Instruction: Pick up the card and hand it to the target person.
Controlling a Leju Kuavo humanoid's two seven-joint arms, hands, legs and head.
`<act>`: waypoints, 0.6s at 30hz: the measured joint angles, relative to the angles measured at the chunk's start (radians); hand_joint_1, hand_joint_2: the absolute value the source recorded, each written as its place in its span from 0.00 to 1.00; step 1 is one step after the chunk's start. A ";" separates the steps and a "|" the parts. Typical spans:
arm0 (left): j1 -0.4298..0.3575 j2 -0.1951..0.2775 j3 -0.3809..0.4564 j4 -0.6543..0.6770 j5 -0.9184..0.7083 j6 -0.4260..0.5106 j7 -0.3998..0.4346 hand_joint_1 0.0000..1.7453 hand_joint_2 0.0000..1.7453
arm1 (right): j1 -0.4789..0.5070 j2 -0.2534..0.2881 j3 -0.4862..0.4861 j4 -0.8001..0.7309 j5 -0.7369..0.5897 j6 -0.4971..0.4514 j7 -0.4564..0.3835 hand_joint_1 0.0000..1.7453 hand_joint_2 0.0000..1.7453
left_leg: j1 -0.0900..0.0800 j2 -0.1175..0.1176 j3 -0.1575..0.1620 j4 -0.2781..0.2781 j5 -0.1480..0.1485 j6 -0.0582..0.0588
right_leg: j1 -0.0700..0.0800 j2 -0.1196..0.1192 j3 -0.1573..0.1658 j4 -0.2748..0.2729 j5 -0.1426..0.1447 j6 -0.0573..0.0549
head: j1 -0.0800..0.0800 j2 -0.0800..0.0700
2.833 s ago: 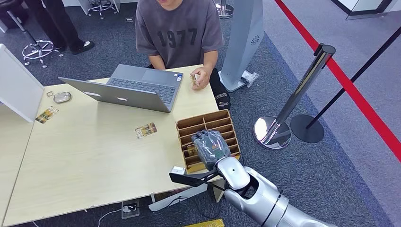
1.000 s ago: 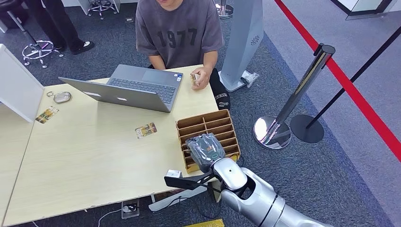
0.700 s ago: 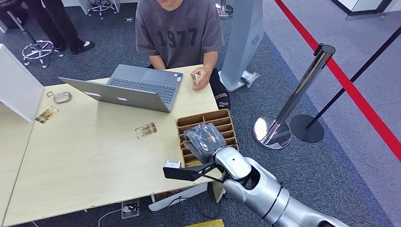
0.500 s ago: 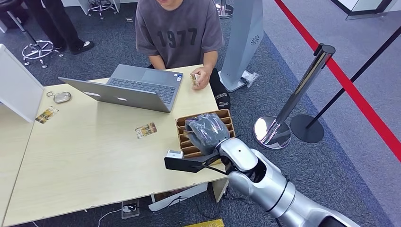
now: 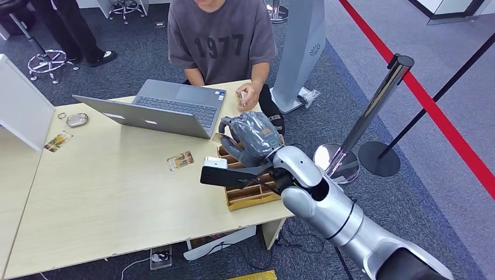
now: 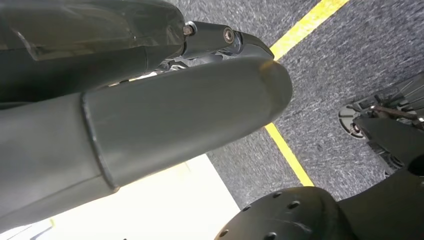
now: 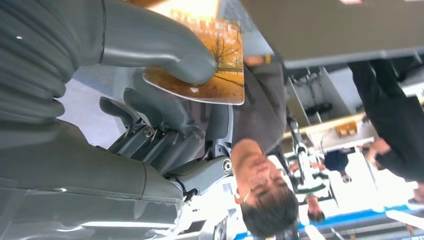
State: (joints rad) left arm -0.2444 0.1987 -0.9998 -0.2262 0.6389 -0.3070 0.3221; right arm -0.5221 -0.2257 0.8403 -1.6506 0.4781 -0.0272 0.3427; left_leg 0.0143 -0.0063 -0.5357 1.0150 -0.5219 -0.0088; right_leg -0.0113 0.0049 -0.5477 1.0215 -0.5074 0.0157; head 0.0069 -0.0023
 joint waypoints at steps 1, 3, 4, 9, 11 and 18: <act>-0.006 -0.001 0.000 0.000 -0.005 -0.002 0.005 0.00 0.00 | -0.018 0.009 -0.001 0.026 0.002 -0.017 -0.007 0.97 1.00 | 0.000 0.000 0.000 0.000 0.000 0.000 | 0.000 0.000 0.000 0.000 0.000 0.000 | 0.000 0.000; -0.017 -0.005 0.000 0.000 -0.016 -0.007 0.015 0.00 0.00 | -0.058 0.031 -0.004 0.087 0.019 -0.054 -0.017 0.97 1.00 | 0.000 0.000 0.000 0.000 0.000 0.000 | 0.000 0.000 0.000 0.000 0.000 0.000 | 0.000 0.000; -0.024 -0.007 -0.001 0.000 -0.022 -0.009 0.020 0.00 0.00 | -0.077 0.042 -0.006 0.121 0.036 -0.075 -0.020 0.97 1.00 | 0.000 0.000 0.000 0.000 0.000 0.000 | 0.000 0.000 0.000 0.000 0.000 0.000 | 0.000 0.000; -0.051 -0.023 -0.005 0.000 -0.043 -0.012 0.040 0.00 0.00 | -0.166 0.096 -0.013 0.299 0.165 -0.165 -0.023 0.98 1.00 | 0.000 0.000 0.000 0.000 0.000 0.000 | 0.000 0.000 0.000 0.000 0.000 0.000 | 0.000 0.000; -0.060 -0.029 -0.006 0.000 -0.051 -0.015 0.047 0.00 0.00 | -0.195 0.119 -0.014 0.369 0.217 -0.190 -0.024 0.98 1.00 | 0.000 -0.001 0.000 0.000 0.000 0.000 | 0.000 0.000 0.000 0.000 0.000 0.000 | 0.000 0.000; -0.086 -0.049 -0.011 0.000 -0.068 -0.021 0.066 0.00 0.00 | -0.276 0.196 -0.023 0.591 0.261 -0.249 -0.044 0.96 1.00 | 0.000 -0.001 0.000 0.000 0.000 0.000 | 0.000 0.000 0.000 0.000 0.000 0.000 | 0.000 0.000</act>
State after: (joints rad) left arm -0.3300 0.1493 -1.0104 -0.2260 0.5709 -0.3276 0.3879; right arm -0.7976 -0.0295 0.8171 -1.0593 0.7388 -0.2758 0.2984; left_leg 0.0143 -0.0068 -0.5359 1.0153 -0.5217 -0.0088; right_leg -0.0113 0.0045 -0.5477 1.0219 -0.5070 0.0160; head 0.0069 -0.0023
